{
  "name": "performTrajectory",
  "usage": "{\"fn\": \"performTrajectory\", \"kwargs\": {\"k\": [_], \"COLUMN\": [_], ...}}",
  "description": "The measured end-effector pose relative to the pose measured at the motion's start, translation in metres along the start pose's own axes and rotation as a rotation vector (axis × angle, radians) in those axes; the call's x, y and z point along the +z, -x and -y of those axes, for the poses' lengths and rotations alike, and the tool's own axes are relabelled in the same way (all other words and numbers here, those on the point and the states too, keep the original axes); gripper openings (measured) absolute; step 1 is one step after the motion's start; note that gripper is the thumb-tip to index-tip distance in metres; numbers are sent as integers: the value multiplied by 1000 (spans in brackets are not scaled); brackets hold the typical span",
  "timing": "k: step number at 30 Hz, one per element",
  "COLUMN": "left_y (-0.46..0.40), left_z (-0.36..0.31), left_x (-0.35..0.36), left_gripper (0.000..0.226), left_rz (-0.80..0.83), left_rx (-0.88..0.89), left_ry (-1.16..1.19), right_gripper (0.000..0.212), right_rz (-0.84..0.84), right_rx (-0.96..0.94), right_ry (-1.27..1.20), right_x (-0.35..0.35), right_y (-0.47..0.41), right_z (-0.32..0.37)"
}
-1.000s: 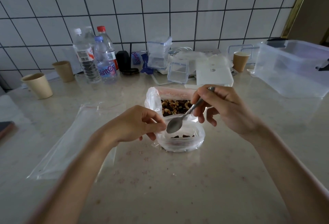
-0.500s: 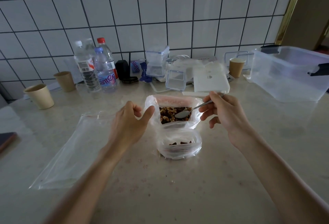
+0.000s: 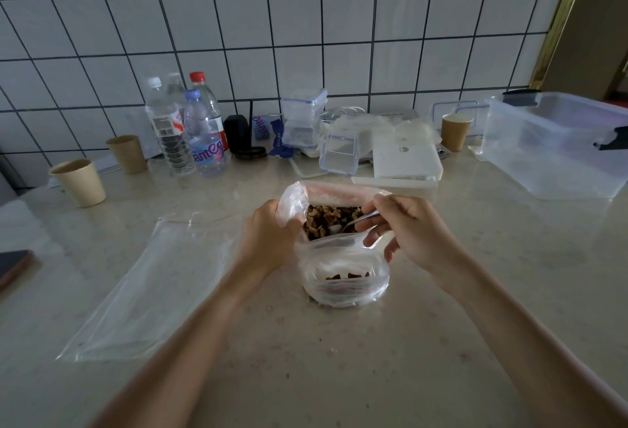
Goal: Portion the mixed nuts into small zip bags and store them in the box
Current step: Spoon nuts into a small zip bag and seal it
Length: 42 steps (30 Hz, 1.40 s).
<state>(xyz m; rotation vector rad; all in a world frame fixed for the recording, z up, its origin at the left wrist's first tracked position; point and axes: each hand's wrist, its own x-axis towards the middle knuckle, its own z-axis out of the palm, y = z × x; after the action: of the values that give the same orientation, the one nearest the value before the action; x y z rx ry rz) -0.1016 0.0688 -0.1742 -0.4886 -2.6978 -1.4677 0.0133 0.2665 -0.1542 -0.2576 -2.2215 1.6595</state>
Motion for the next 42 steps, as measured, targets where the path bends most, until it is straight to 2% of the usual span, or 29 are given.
{"fn": "performTrajectory", "kwargs": {"k": [4,12,25,30,33,36,39,42], "left_y": [2,9,9,6,3,0,1,9], "left_z": [0,-2,-1,4,6,6,6,1], "left_x": [1,0,-3,-8,-12,-16,-20,-24], "left_gripper": [11,15,15,24,27,35,39,25], "left_rz": [23,81,89,95,84,25,-106,-188], "left_rx": [-25,-48,-81,-88,-81,-59,99,314], "left_ry": [154,360,411,435,400,266,44,-94], "right_gripper": [33,36,37,36,37,39,41,42], "right_rz": [1,14,-28,-79,-109,-127,-139,-137], "right_rx": [58,173,283,257,220,182,134,89], "right_ry": [-108,-206,-352,-405,-404,-410,-424,-420], "right_x": [-3,0,-5,-10,-14,-20,-26,-32], "right_y": [0,-1,-6,-6,-7,-6,-4,-2], "right_z": [0,-4,-11,-9,-6,-1,4,9]}}
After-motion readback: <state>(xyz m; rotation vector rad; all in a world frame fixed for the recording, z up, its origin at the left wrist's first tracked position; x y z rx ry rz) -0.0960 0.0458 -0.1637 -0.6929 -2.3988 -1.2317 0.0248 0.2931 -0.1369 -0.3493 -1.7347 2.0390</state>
